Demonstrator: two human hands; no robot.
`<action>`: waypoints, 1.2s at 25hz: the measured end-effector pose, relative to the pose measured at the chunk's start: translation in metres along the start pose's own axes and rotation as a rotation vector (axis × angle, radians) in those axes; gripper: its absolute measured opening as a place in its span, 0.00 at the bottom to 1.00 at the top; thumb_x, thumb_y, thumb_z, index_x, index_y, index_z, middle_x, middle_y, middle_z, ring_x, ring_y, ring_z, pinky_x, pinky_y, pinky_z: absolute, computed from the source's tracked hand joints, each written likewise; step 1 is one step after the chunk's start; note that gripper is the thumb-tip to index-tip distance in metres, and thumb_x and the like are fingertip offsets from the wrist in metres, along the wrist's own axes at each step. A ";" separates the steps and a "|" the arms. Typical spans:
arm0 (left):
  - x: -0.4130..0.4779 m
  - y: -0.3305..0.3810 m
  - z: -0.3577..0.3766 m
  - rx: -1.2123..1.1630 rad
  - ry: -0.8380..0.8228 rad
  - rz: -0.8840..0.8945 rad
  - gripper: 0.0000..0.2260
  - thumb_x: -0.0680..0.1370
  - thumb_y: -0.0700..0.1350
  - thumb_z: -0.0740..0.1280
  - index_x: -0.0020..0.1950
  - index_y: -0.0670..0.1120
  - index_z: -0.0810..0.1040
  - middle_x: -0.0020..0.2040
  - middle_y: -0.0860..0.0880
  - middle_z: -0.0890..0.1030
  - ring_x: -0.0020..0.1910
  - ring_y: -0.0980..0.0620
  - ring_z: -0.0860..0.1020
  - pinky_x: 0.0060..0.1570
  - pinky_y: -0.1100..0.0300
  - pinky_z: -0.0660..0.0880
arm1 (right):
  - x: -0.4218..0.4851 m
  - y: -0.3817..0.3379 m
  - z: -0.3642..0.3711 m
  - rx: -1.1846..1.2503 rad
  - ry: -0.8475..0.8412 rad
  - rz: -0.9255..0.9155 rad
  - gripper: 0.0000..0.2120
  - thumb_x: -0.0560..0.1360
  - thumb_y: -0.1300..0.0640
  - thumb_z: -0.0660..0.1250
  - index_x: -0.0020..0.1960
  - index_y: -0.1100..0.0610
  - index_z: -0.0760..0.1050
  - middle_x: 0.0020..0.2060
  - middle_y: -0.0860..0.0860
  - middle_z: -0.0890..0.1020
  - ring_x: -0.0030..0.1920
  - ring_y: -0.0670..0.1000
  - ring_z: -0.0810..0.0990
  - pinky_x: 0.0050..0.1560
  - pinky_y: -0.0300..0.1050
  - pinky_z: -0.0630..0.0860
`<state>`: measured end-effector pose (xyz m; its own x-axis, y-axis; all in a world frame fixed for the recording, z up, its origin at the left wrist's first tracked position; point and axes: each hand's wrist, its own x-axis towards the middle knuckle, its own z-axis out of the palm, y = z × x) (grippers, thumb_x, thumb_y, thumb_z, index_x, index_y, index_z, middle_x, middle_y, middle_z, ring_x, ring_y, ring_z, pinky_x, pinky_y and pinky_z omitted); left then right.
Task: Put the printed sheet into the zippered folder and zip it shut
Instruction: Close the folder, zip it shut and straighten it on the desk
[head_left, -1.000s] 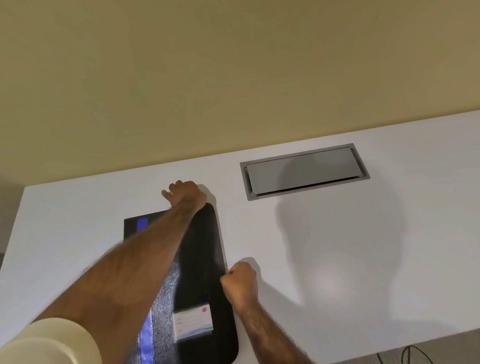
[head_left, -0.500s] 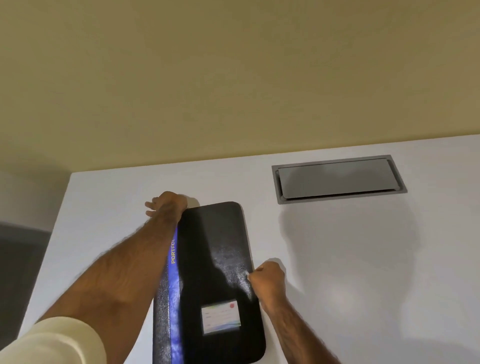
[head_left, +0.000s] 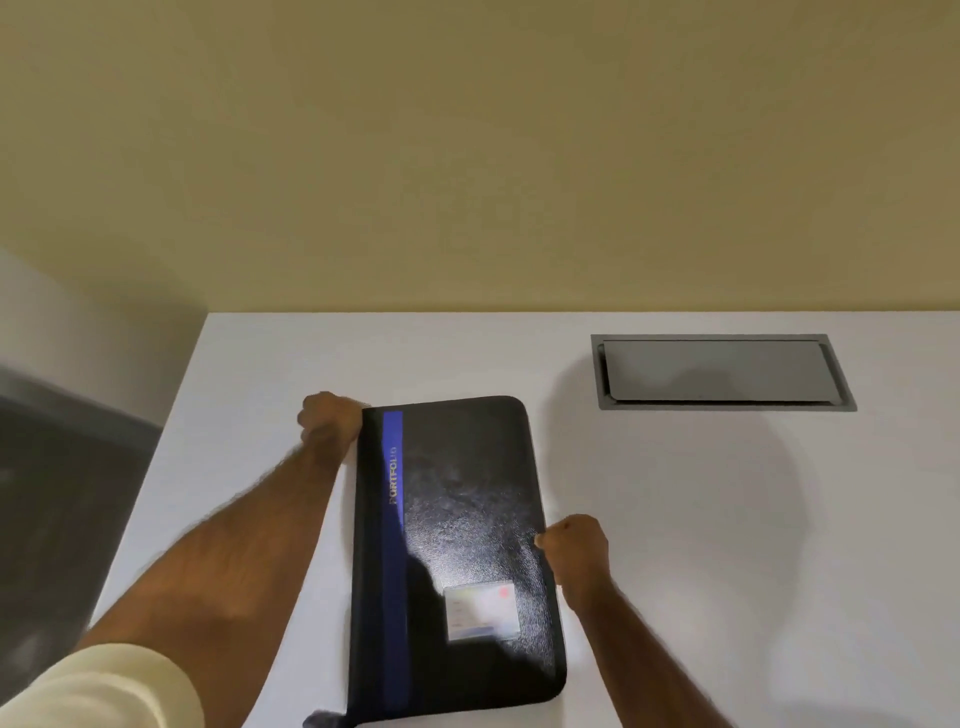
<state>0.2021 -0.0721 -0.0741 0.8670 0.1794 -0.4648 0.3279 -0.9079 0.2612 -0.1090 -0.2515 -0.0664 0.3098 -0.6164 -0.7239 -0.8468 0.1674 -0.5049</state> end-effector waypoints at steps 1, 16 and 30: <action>-0.014 -0.006 0.002 -0.011 0.035 0.060 0.16 0.79 0.45 0.62 0.61 0.36 0.78 0.62 0.35 0.78 0.62 0.34 0.77 0.63 0.45 0.75 | 0.000 0.001 0.000 0.003 0.022 -0.024 0.06 0.68 0.63 0.71 0.34 0.58 0.76 0.34 0.55 0.81 0.35 0.55 0.79 0.38 0.47 0.78; -0.157 -0.127 0.044 -0.442 -0.020 0.098 0.06 0.76 0.39 0.69 0.50 0.40 0.84 0.41 0.44 0.85 0.40 0.42 0.83 0.43 0.51 0.79 | -0.036 0.018 0.013 -0.021 -0.016 -0.141 0.05 0.69 0.64 0.68 0.43 0.56 0.79 0.39 0.52 0.84 0.40 0.54 0.84 0.48 0.56 0.84; -0.149 -0.019 0.012 -0.535 -0.057 0.278 0.12 0.73 0.33 0.64 0.52 0.43 0.82 0.46 0.47 0.85 0.44 0.46 0.82 0.45 0.56 0.75 | 0.010 -0.056 -0.045 0.119 0.120 -0.178 0.08 0.70 0.68 0.67 0.47 0.58 0.74 0.42 0.55 0.81 0.44 0.57 0.82 0.47 0.57 0.83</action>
<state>0.0619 -0.0859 -0.0203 0.9307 -0.0708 -0.3589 0.2482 -0.5984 0.7618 -0.0778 -0.3019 -0.0237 0.3898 -0.7298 -0.5616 -0.7243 0.1336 -0.6764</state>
